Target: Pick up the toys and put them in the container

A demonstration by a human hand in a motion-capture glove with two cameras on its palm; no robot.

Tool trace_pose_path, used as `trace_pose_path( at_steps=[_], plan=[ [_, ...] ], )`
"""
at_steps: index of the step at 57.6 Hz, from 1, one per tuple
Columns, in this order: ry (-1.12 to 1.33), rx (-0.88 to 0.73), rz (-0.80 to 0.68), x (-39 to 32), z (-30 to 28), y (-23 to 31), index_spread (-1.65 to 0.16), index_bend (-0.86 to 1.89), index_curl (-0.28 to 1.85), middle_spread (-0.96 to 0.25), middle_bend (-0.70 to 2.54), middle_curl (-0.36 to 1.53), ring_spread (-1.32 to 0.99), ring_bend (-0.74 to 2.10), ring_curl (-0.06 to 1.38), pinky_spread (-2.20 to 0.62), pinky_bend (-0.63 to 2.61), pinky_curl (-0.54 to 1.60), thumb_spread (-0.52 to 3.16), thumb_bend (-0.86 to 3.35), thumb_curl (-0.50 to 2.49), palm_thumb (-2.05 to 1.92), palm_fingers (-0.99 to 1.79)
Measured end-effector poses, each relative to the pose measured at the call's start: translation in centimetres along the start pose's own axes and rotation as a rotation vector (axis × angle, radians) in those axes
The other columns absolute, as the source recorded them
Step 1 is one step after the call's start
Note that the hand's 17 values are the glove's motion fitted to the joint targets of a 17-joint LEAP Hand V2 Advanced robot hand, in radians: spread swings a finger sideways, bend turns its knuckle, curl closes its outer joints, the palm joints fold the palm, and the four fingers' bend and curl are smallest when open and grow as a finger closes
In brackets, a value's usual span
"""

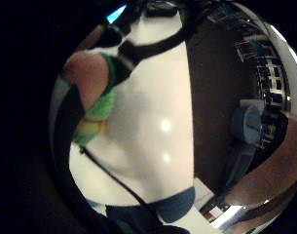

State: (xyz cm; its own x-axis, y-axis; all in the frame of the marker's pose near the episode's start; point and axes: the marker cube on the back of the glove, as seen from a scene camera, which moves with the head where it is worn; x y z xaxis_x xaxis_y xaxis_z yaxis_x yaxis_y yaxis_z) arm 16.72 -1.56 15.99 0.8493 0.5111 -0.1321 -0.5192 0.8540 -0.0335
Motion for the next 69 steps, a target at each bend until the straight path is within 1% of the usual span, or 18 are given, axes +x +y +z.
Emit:
trace_pose_path(
  at_steps=[6, 10, 13, 14, 17, 19, 26, 31, 42, 46, 50, 58, 61, 62, 63, 64, 66, 69],
  plan=[
    [0.017, 0.062, -0.017, 0.3, 1.4, -0.2, -0.22, 0.06, 0.28, -0.03, 0.20, 0.44, -0.10, 0.91, 0.30, -0.09, 1.07, 0.40, 1.25, -0.02, 0.33, 0.00, 0.30],
    [0.027, 0.140, -0.032, 0.1, 1.5, -0.5, -0.23, -0.03, 0.19, -0.06, 0.29, 0.46, -0.19, 1.15, 0.36, -0.24, 1.19, 0.42, 1.23, 0.00, 0.34, 0.06, 0.62],
    [0.016, 0.154, -0.068, -0.2, 1.4, -0.6, -0.22, 0.00, 0.15, -0.08, 0.46, 0.52, -0.22, 1.20, 0.38, -0.29, 1.19, 0.42, 1.30, 0.07, 0.36, 0.18, 0.81],
    [0.007, 0.154, -0.082, -0.4, 1.3, -0.6, -0.22, -0.01, 0.14, -0.09, 0.45, 0.51, -0.23, 1.20, 0.38, -0.30, 1.21, 0.42, 1.29, 0.06, 0.35, 0.17, 0.75],
    [-0.034, 0.174, -0.118, -1.0, 0.9, -0.5, -0.20, 0.07, 0.14, -0.11, 0.57, 0.57, -0.25, 1.25, 0.42, -0.32, 1.20, 0.43, 1.37, 0.13, 0.37, 0.28, 0.91],
    [-0.070, 0.210, -0.140, -1.6, 0.1, -0.4, -0.20, 0.08, 0.13, -0.12, 0.60, 0.58, -0.25, 1.27, 0.43, -0.33, 1.20, 0.44, 1.39, 0.14, 0.37, 0.30, 0.92],
    [-0.221, 0.327, -0.235, -5.3, -5.2, 0.9, -0.16, 0.16, 0.13, -0.16, 0.74, 0.67, -0.28, 1.38, 0.48, -0.36, 1.24, 0.48, 1.45, 0.23, 0.42, 0.46, 1.10],
    [-0.315, 0.372, -0.270, -9.8, -9.8, 3.5, -0.14, 0.19, 0.15, -0.18, 0.80, 0.73, -0.28, 1.43, 0.51, -0.37, 1.26, 0.51, 1.45, 0.25, 0.45, 0.54, 1.13],
    [-0.344, 0.561, -0.526, -23.6, -19.5, 6.1, -0.13, 0.23, 0.20, -0.20, 0.89, 0.83, -0.28, 1.51, 0.55, -0.39, 1.32, 0.57, 1.40, 0.26, 0.50, 0.62, 1.10],
    [-0.353, 0.580, -0.595, -28.5, -21.3, 6.5, -0.13, 0.23, 0.21, -0.21, 0.90, 0.86, -0.28, 1.52, 0.56, -0.40, 1.32, 0.59, 1.37, 0.24, 0.51, 0.60, 1.06],
    [-0.345, 0.570, -0.595, -31.6, -20.5, 5.6, -0.14, 0.24, 0.23, -0.22, 0.86, 0.87, -0.28, 1.50, 0.56, -0.40, 1.32, 0.59, 1.37, 0.20, 0.50, 0.56, 1.01],
    [-0.373, 0.398, -0.534, -35.6, -16.9, 4.6, -0.16, 0.17, 0.25, -0.23, 0.77, 0.87, -0.27, 1.43, 0.55, -0.39, 1.32, 0.60, 1.41, 0.12, 0.45, 0.44, 0.84],
    [-0.370, 0.307, -0.528, -36.1, -15.9, 4.5, -0.17, 0.13, 0.25, -0.22, 0.63, 0.84, -0.28, 1.35, 0.53, -0.37, 1.30, 0.58, 1.41, 0.06, 0.41, 0.33, 0.53],
    [-0.370, 0.289, -0.529, -36.1, -15.7, 4.4, -0.17, 0.13, 0.26, -0.22, 0.62, 0.84, -0.28, 1.35, 0.53, -0.37, 1.31, 0.59, 1.41, 0.05, 0.40, 0.32, 0.52],
    [-0.372, 0.278, -0.531, -36.1, -15.5, 4.4, -0.17, 0.15, 0.26, -0.21, 0.51, 0.80, -0.28, 1.22, 0.49, -0.33, 1.22, 0.56, 1.39, 0.00, 0.38, 0.25, 0.13],
    [-0.376, 0.276, -0.534, -36.1, -15.5, 4.5, -0.17, 0.22, 0.31, -0.19, 0.47, 0.80, -0.25, 1.12, 0.50, -0.29, 1.19, 0.59, 1.38, -0.01, 0.37, 0.22, -0.10],
    [-0.384, 0.292, -0.542, -35.9, -15.5, 4.6, -0.17, 0.28, 0.33, -0.15, 0.41, 0.75, -0.19, 0.91, 0.44, -0.21, 1.11, 0.56, 1.35, -0.05, 0.35, 0.15, -0.32],
    [-0.382, 0.331, -0.553, -35.2, -15.9, 4.9, -0.17, 0.27, 0.31, -0.11, 0.29, 0.68, -0.14, 0.71, 0.34, -0.14, 1.03, 0.48, 1.32, -0.05, 0.34, 0.10, -0.32]
  ],
)
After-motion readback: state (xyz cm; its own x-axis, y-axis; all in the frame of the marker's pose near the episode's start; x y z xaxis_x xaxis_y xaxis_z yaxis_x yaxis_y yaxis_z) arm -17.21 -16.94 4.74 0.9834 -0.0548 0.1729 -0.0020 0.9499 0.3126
